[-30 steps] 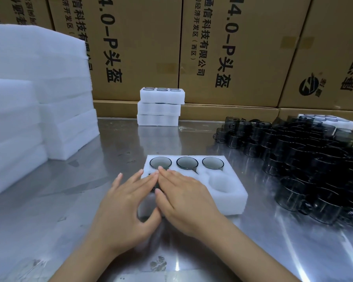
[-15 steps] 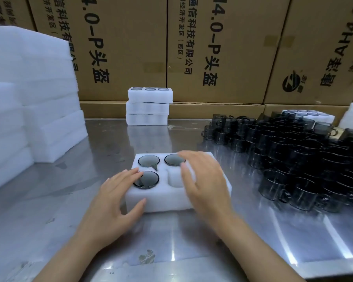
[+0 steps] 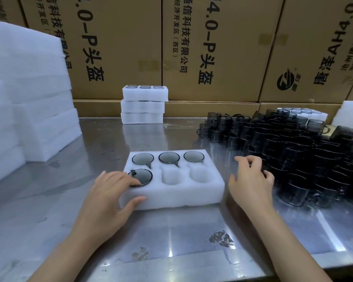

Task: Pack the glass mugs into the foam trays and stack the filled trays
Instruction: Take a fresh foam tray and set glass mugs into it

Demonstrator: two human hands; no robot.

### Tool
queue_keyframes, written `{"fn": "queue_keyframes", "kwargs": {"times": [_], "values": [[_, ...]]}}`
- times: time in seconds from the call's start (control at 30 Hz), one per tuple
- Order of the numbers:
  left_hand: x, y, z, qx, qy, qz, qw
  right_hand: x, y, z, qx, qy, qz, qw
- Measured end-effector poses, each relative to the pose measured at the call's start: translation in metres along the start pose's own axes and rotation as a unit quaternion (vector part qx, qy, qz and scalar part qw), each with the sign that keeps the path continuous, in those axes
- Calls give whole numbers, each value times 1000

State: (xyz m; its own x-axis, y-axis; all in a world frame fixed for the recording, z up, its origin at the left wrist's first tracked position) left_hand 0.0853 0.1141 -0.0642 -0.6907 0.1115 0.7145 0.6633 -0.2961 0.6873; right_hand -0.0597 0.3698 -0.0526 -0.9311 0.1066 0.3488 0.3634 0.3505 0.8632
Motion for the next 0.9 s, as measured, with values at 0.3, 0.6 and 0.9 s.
{"fn": "queue_keyframes", "kwargs": {"times": [0.3,0.6,0.9], "values": [[1,5,-1,20,40,-13,999,3,4,1,-18,-11,65,998],[-2,2,-4,-18,24,12,999,-4,18,-12,140,101,123,977],[-4,0,-7,-36,31,8,999,-29,16,-66,343,272,-107,893]]}}
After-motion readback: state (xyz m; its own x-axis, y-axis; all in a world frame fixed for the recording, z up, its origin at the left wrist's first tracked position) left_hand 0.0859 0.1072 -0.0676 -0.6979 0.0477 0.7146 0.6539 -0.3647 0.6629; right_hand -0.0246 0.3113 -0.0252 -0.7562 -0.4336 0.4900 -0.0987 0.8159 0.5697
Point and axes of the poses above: each hand's wrist, its own x-axis towards the middle knuckle, its own y-axis out of the back of the hand, z = x × y, the point moved 2 cm from there along x, towards the middle knuckle, and after that the axes turned 12 degrees about -y, right-handed, at the moved point
